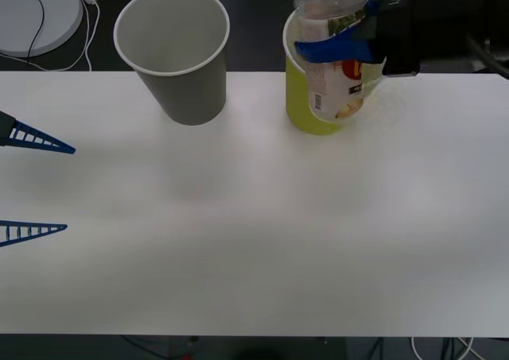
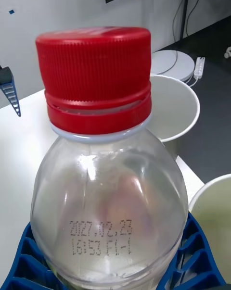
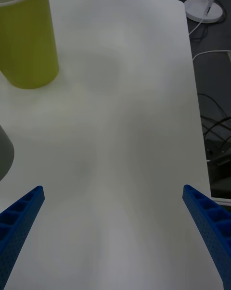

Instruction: Put the can into the green bin and the plastic bottle into the gray bin

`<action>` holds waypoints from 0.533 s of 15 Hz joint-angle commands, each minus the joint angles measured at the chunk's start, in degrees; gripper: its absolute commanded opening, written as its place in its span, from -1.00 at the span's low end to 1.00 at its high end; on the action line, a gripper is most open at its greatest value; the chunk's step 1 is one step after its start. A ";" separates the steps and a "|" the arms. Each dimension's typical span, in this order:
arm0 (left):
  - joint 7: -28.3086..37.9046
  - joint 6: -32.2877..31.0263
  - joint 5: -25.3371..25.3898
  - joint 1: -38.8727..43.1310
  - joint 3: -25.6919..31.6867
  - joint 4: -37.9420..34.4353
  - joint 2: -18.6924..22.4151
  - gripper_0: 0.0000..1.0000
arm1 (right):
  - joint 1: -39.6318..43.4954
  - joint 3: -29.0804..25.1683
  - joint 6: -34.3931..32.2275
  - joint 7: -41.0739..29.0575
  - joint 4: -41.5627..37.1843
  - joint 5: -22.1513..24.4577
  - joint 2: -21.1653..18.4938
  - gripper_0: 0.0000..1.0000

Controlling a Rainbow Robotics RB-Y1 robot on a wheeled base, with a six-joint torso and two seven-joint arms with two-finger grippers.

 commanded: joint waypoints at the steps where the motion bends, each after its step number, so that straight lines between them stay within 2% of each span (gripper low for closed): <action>1: 0.00 0.00 0.00 0.00 0.00 0.00 0.00 1.00 | -3.57 3.59 -0.01 -0.04 2.56 1.32 1.46 -1.00; 5: 0.00 0.00 0.00 0.00 0.00 0.00 0.00 1.00 | -10.07 9.48 -0.45 -0.04 7.39 3.61 3.40 -1.00; 8: 0.00 0.00 0.00 0.00 0.00 0.00 0.00 1.00 | -14.47 10.18 -5.37 -0.13 11.43 5.45 7.09 -1.00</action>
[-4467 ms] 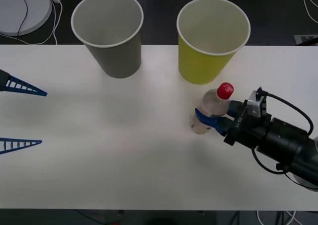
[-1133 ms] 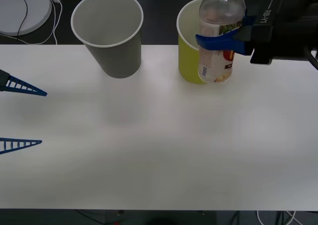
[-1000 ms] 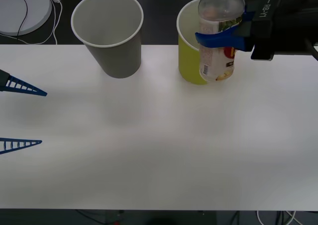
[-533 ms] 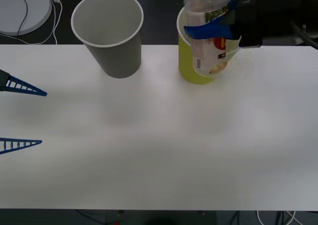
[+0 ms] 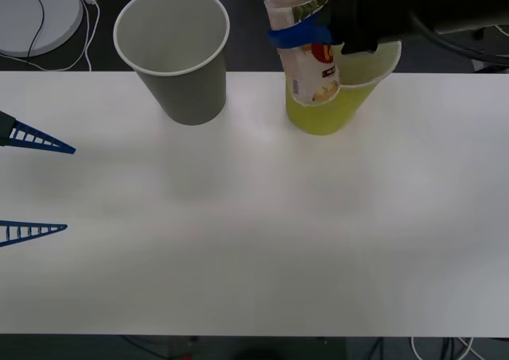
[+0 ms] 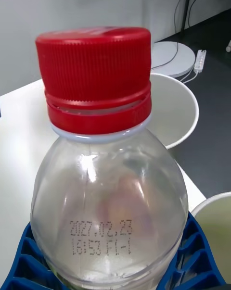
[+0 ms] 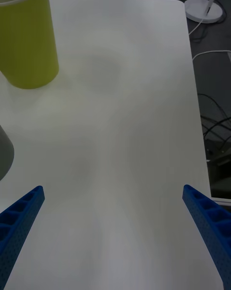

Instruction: Put the can into the green bin and the plastic bottle into the gray bin

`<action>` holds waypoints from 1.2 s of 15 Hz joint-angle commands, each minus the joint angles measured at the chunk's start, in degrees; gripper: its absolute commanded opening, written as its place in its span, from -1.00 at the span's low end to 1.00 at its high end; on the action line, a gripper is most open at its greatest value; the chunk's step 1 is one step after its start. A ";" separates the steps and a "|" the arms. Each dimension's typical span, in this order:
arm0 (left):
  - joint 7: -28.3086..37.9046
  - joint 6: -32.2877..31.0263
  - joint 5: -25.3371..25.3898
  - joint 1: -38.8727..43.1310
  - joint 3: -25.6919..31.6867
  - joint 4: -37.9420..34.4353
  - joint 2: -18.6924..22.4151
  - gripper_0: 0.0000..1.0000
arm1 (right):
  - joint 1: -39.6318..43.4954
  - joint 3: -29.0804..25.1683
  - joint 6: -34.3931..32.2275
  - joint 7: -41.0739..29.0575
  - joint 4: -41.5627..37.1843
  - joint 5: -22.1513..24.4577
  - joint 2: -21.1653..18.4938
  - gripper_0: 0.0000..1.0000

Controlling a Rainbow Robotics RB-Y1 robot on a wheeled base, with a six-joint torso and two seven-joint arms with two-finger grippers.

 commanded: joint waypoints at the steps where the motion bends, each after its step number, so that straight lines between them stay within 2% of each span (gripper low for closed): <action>1: 0.00 0.00 0.00 0.00 0.00 0.00 0.00 1.00 | -3.40 0.16 -3.99 0.00 3.64 1.37 3.37 -1.00; 4: 0.00 0.00 0.00 0.00 0.00 0.00 0.00 1.00 | -7.80 3.50 -4.69 0.00 7.77 2.69 5.39 -1.00; 8: 0.00 0.00 0.00 0.00 0.00 0.00 0.00 1.00 | -12.37 6.32 -5.84 0.00 14.01 5.76 9.96 -1.00; 10: 0.00 0.00 0.00 0.00 0.00 0.00 0.00 1.00 | -15.36 6.49 -9.09 -0.09 17.97 7.61 13.30 -1.00; 15: 0.00 0.00 0.00 0.00 0.00 0.00 0.00 1.00 | -21.60 10.10 -9.97 -1.23 27.64 11.74 19.81 -1.00; 18: 0.00 0.00 0.00 0.00 0.00 0.00 0.00 1.00 | -25.73 10.27 -12.52 -1.23 34.23 14.82 24.38 -1.00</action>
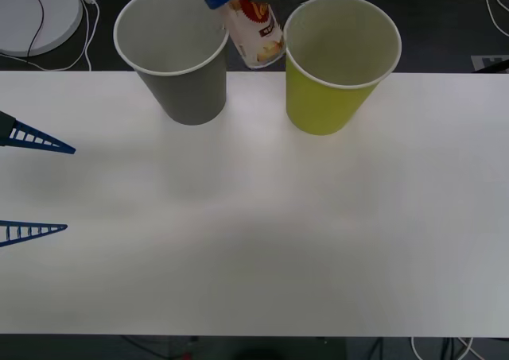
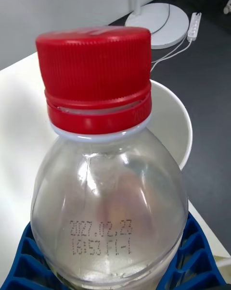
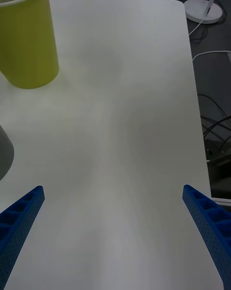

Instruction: Put the can into the green bin and the plastic bottle into the gray bin

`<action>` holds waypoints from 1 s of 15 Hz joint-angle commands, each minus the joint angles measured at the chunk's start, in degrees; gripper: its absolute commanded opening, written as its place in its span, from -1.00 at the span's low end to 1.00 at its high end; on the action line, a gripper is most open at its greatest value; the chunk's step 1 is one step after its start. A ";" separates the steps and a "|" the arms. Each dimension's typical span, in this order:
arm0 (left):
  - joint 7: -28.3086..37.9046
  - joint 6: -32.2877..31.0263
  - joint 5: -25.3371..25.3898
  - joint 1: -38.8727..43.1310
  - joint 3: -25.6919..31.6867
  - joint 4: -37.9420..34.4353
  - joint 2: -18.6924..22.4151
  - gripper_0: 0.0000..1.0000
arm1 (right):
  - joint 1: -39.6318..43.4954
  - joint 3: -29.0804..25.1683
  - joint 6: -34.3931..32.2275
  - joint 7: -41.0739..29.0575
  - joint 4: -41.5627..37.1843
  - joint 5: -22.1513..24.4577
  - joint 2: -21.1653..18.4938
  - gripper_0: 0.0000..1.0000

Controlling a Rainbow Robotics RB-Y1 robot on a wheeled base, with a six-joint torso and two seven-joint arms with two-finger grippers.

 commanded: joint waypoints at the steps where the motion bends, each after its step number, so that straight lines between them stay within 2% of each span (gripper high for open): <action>1: 0.00 0.00 0.00 0.00 0.00 0.00 0.00 1.00 | -3.43 0.03 -1.81 -0.29 5.93 2.10 3.95 -1.00; 9: 0.00 0.00 0.00 0.00 0.00 0.00 0.00 1.00 | -12.31 0.38 -4.18 -1.34 22.63 8.26 13.53 -1.00; 15: 0.00 0.00 0.00 0.00 0.00 0.00 0.00 1.00 | -20.13 3.19 -4.18 -1.34 35.64 9.49 18.63 -1.00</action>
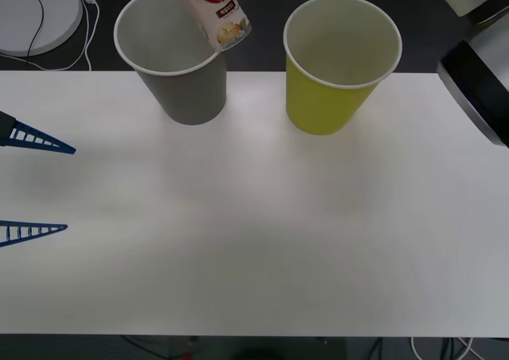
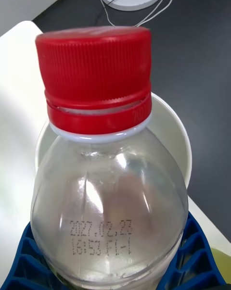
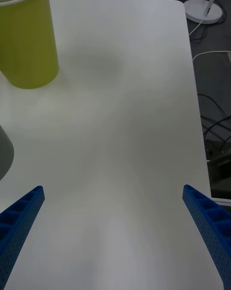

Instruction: Put the can into the green bin and the plastic bottle into the gray bin

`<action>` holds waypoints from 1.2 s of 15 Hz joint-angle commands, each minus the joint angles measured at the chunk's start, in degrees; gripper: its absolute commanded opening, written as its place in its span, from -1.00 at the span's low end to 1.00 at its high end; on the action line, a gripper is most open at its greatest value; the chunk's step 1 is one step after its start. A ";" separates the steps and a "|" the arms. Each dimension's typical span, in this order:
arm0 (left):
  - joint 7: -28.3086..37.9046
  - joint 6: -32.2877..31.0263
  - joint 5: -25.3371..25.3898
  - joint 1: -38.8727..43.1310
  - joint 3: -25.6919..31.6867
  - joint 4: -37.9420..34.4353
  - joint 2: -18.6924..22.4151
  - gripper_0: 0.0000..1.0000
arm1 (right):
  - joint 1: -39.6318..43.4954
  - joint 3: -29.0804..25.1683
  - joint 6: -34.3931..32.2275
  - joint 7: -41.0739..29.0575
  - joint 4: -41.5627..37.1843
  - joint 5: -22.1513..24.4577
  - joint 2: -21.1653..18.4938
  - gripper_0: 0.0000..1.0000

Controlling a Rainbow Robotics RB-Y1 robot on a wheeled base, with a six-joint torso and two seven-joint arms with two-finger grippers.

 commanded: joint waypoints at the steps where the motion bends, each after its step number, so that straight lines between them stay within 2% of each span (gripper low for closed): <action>1: 0.00 0.00 0.00 0.00 0.00 0.00 0.00 1.00 | -3.09 1.27 -0.03 -0.26 4.70 0.29 1.84 -1.00; 5: 0.00 0.00 0.00 0.00 0.00 0.00 0.00 1.00 | -6.87 2.59 -0.03 -0.26 11.20 0.29 4.56 -1.00; 8: 0.00 0.00 0.00 0.00 0.00 0.00 0.00 1.00 | -8.80 2.59 -0.03 -0.35 14.89 2.05 6.76 -1.00; 18: 0.00 0.00 0.00 0.00 0.00 0.00 0.00 1.00 | -11.79 2.42 4.36 -0.35 20.61 3.72 10.71 -1.00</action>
